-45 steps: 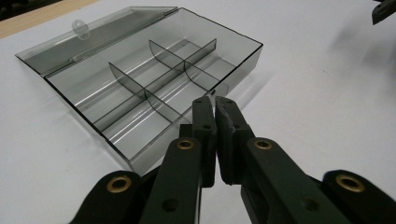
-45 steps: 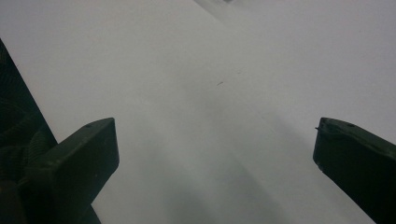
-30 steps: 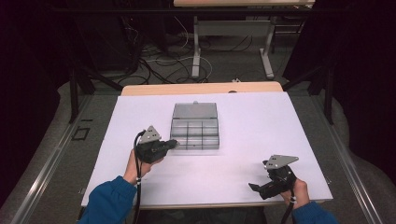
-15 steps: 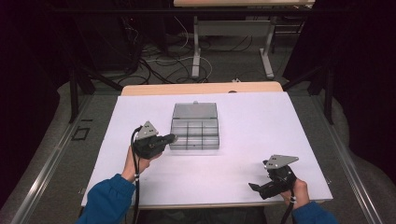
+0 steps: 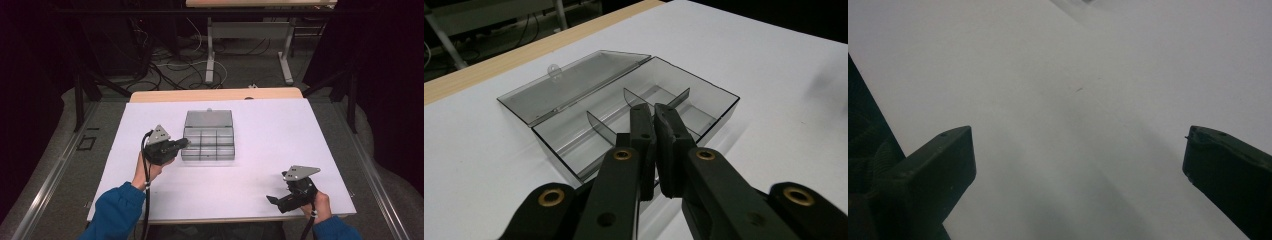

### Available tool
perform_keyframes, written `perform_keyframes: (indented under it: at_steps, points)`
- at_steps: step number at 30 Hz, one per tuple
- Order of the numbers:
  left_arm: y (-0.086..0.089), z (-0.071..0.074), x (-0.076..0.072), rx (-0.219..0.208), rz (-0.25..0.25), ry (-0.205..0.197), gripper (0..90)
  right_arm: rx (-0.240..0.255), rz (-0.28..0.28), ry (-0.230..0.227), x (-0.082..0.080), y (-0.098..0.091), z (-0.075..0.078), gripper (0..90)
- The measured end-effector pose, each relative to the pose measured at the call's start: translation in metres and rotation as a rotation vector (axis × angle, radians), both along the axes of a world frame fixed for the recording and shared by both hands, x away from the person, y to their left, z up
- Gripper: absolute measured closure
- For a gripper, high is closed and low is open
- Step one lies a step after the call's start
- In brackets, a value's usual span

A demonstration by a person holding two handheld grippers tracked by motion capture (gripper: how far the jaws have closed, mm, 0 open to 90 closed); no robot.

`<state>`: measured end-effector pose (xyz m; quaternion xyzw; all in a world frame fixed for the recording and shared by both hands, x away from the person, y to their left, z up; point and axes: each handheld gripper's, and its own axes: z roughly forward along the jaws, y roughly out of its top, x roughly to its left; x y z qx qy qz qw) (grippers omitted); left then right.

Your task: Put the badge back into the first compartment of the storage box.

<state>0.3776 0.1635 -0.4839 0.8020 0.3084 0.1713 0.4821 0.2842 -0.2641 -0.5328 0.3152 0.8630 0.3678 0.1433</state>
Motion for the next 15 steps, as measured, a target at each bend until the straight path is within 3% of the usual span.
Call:
perform_keyframes:
  at_steps: [15]
  points:
    - [-0.003,0.002,0.017,0.0,0.016,-0.012,87.8,-0.001,-0.01,0.002,0.0,0.0,0.0,0.6]
